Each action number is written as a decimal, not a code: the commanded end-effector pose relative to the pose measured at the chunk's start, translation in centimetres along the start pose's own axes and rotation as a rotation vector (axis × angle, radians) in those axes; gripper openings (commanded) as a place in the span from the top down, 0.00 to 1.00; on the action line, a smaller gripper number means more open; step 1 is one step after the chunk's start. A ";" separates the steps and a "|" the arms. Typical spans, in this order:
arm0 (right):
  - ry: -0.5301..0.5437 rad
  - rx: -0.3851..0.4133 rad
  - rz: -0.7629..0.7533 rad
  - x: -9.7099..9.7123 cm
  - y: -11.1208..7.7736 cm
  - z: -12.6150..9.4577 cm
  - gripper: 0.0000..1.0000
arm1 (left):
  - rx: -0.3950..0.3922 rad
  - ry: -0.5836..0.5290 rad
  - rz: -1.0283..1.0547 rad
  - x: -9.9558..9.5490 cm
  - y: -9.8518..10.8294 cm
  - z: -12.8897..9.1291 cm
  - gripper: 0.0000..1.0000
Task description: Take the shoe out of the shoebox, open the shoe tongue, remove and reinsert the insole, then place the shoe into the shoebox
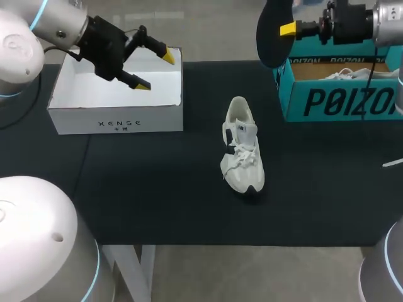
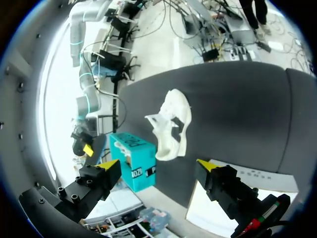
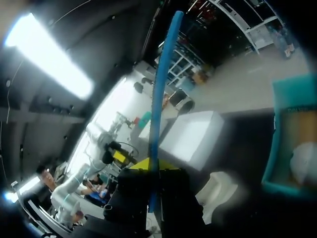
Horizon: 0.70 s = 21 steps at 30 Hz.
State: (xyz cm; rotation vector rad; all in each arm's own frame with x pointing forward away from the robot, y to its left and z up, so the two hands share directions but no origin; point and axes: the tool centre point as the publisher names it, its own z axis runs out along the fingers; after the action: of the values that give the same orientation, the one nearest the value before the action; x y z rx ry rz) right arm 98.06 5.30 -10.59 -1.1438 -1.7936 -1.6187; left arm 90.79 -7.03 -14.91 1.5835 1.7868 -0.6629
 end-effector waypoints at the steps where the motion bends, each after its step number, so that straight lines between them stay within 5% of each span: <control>1: -0.008 0.004 -0.009 0.5 -0.2 0.2 1.00 | -0.034 0.002 0.000 0.0 -0.3 0.1 0.00; 21: -0.018 0.005 -0.012 1.1 -0.3 0.0 1.00 | -0.034 0.002 0.000 0.0 -0.3 0.1 0.00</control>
State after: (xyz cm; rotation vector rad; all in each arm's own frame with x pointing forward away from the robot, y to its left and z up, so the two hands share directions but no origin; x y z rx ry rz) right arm 97.23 5.56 -9.90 -1.1477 -1.8173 -1.6147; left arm 90.60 -7.12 -14.97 1.5618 1.7880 -0.6328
